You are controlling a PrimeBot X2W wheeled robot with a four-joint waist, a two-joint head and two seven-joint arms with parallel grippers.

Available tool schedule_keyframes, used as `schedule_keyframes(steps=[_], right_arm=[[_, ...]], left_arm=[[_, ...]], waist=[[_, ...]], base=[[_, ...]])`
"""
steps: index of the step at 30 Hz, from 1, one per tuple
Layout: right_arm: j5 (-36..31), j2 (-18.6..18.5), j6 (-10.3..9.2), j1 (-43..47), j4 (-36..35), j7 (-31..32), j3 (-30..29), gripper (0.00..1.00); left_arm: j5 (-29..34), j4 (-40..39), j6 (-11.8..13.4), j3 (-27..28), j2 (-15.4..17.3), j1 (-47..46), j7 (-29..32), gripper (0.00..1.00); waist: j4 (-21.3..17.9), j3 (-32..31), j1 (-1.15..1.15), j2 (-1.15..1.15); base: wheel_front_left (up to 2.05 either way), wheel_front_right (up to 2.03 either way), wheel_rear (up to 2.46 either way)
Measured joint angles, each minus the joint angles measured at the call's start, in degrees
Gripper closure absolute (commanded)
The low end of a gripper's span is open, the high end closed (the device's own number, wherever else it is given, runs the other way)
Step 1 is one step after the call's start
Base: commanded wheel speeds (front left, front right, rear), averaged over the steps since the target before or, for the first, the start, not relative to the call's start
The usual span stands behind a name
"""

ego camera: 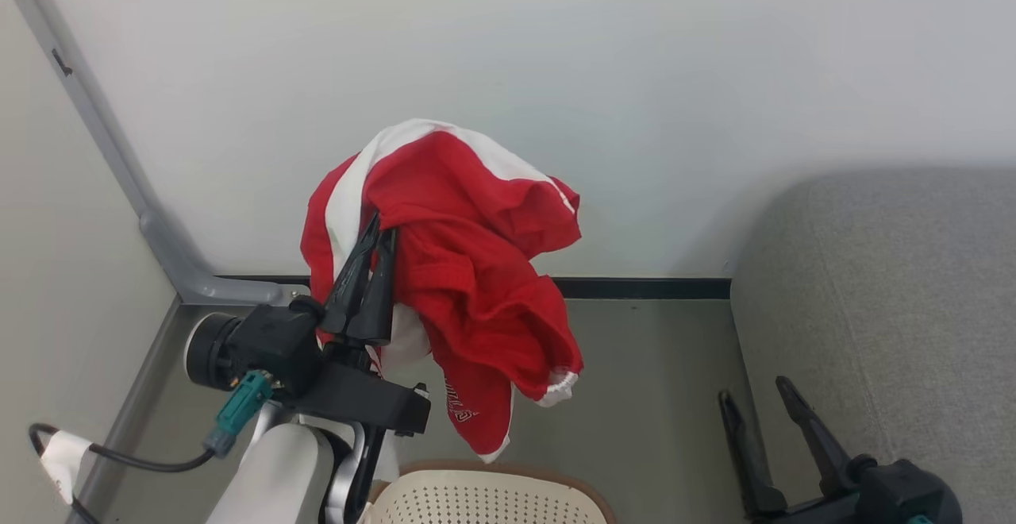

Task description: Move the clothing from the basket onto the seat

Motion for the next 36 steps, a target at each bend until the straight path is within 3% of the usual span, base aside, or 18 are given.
schedule_keyframes(steps=[6, 15, 36], right_arm=[[-0.1, 0.8, 1.21, -0.1, -0.9, 0.3, 3.4, 0.00], [-0.6, 1.8, 2.41, -0.2, -2.1, 0.6, 7.4, 0.00], [0.2, 1.8, 4.35, -7.5, -5.4, 2.1, 17.0, 0.00]], left_arm=[[0.9, -9.7, 0.5, -1.7, 0.2, 1.2, 0.3, 1.00], [1.4, -17.3, 0.9, -3.4, 0.5, 1.7, 3.8, 1.00], [1.4, -22.7, 0.2, -8.8, 0.3, 1.7, 10.8, 1.00]], waist=[[0.6, -0.8, 0.00, 0.01], [1.0, -1.3, 0.01, 0.01], [2.1, -1.6, 0.01, 0.01]], base=[[0.00, 0.00, 0.00], [0.00, 0.00, 0.00], [0.00, 0.00, 0.00]])
